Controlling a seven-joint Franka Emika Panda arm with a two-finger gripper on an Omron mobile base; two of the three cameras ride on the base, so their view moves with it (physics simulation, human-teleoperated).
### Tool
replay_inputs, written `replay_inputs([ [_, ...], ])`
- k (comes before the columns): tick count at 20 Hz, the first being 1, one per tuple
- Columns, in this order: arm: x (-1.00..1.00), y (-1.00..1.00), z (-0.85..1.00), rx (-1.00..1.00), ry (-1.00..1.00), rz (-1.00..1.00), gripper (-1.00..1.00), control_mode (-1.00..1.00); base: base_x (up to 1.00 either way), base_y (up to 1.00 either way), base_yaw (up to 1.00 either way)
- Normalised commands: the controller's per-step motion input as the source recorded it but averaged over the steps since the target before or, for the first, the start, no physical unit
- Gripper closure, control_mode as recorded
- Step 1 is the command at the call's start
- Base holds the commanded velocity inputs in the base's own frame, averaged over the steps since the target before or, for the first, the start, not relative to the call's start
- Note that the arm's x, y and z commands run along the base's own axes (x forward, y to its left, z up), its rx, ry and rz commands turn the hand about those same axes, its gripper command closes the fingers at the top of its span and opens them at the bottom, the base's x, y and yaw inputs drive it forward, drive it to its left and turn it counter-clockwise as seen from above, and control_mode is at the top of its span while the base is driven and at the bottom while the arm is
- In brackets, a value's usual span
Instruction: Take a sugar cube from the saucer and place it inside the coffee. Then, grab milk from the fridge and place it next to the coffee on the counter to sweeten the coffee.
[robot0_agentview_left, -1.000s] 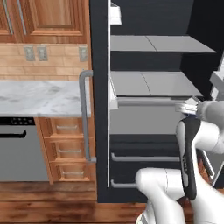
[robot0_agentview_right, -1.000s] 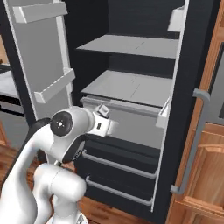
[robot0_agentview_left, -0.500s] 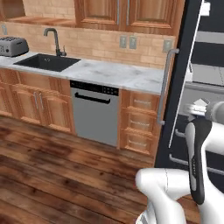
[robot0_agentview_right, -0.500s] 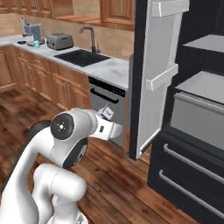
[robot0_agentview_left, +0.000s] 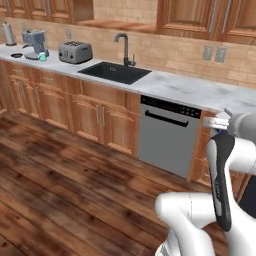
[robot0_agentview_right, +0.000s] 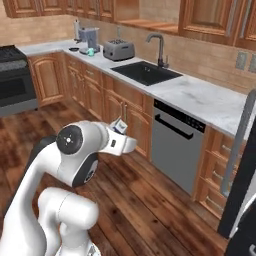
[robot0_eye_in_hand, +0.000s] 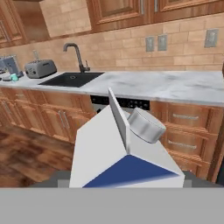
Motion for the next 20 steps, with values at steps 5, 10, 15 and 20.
replay_inputs([
  [5,0.00,0.00,0.00,0.00,0.00,0.00,1.00,1.00,1.00,0.29,0.08],
  [10,0.00,0.00,0.00,0.00,0.00,0.00,1.00,1.00,1.00,0.65,0.01],
  [15,0.00,0.00,0.00,0.00,0.00,0.00,1.00,1.00,1.00,0.93,0.00],
  [20,0.00,0.00,0.00,0.00,0.00,0.00,1.00,1.00,1.00,1.00,-0.11],
])
